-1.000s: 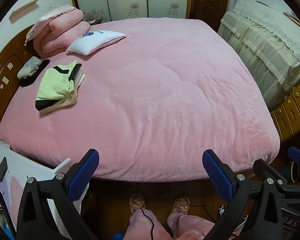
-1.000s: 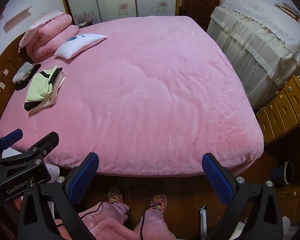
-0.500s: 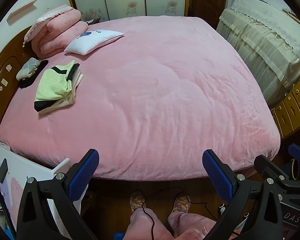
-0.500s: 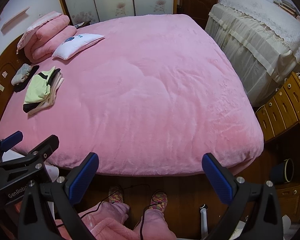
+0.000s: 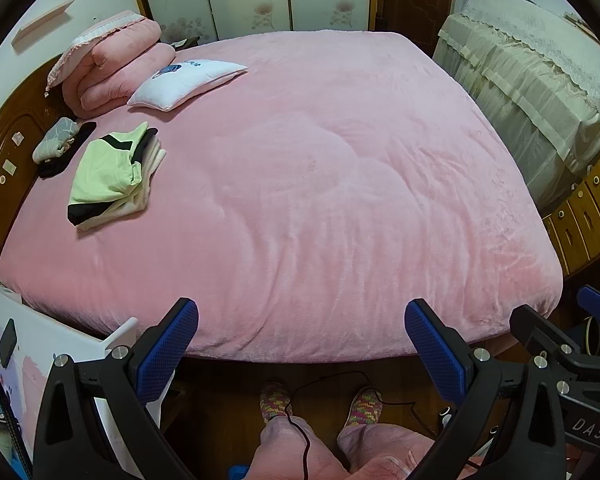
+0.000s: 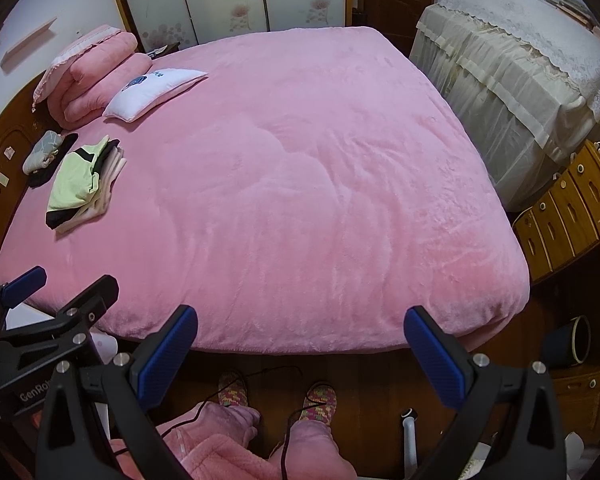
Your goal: Fold large clothes
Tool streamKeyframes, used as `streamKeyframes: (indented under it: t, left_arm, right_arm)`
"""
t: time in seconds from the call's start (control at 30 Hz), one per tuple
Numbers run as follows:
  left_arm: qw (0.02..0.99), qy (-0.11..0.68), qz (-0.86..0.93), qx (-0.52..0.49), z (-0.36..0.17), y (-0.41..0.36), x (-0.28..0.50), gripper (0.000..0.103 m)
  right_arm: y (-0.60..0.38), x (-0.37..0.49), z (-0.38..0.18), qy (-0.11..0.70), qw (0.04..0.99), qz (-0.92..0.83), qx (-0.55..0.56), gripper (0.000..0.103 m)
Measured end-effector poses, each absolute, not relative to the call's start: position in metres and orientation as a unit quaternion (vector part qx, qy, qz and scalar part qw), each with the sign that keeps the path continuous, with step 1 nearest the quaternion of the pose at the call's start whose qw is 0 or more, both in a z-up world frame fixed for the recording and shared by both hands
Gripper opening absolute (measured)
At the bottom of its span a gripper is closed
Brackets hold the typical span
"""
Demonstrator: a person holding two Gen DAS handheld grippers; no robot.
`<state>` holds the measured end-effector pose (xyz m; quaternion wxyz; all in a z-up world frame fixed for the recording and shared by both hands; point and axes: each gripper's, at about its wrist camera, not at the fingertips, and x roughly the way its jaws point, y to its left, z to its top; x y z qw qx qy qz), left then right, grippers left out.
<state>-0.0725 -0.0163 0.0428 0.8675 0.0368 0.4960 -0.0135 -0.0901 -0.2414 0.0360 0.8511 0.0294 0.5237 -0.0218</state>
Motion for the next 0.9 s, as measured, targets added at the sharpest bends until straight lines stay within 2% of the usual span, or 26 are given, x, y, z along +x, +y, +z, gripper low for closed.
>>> streamKeyframes:
  t: [0.9]
  left_arm:
    - [0.86,0.508,-0.009,0.045,0.035,-0.02,-0.053,0.102]
  right_arm:
    - [-0.258,-0.062,0.022,0.538,0.842,-0.012,0.045,0.103]
